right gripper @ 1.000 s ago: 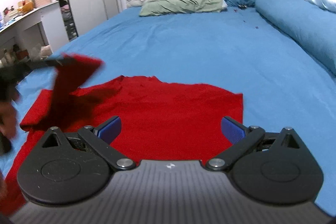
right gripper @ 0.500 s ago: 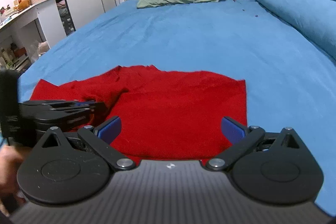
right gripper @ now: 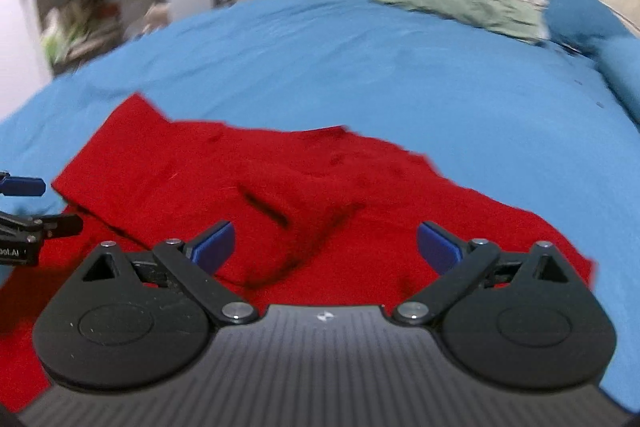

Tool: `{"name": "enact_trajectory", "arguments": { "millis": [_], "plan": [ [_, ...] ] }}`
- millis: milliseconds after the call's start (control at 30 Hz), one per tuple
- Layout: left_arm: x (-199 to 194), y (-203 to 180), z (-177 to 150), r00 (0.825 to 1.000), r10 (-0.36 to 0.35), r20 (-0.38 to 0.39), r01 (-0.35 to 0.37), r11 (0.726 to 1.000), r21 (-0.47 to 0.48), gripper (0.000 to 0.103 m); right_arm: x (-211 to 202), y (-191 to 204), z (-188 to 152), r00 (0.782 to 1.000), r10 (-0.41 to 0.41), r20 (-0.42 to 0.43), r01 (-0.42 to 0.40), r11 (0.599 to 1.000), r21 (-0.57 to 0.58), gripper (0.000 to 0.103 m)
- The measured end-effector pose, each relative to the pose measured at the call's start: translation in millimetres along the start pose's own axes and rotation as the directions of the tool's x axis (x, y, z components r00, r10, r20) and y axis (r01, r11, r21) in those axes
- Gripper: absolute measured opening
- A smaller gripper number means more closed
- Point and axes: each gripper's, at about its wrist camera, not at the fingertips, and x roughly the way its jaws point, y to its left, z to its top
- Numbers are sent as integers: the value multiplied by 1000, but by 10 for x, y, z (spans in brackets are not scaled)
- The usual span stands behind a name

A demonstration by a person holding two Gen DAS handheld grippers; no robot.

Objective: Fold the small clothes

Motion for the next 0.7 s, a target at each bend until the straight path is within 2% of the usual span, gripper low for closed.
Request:
{"name": "enact_trajectory", "arguments": {
  "millis": [33,167,233,267,300,367,467,567,700],
  "plan": [
    [18,27,-14,1000,10,-4,-10,1000,-9,84,108,67,31,1000,-8,-5,8,999,-31,99],
    [100,14,12,1000,19,12,-19,999,-26,83,443,210,48,998,-51,-24,48,993,-111,76],
    [125,10,23,1000,19,17,-19,1000,-20,82,538,230,35,997,-77,-25,73,989,-129,58],
    [135,5,23,1000,19,18,-19,1000,-20,82,547,237,13,994,-103,-20,100,987,-124,35],
    [165,42,27,1000,17,20,-16,1000,-24,81,510,180,24,993,-114,-13,112,989,-92,28],
    [149,82,-19,1000,13,24,-13,999,-30,78,336,8,8,995,-95,26,94,995,27,28],
    [188,99,3,999,16,29,-15,999,-35,75,26,-229,-116,988,-134,78,120,979,166,28],
    [190,95,-3,999,17,34,-15,999,-43,75,-130,-409,-369,990,-128,57,107,954,281,29],
    [195,93,-8,999,20,40,-19,999,-43,75,-62,-459,-671,995,-101,1,96,942,322,33]
  ]
}}
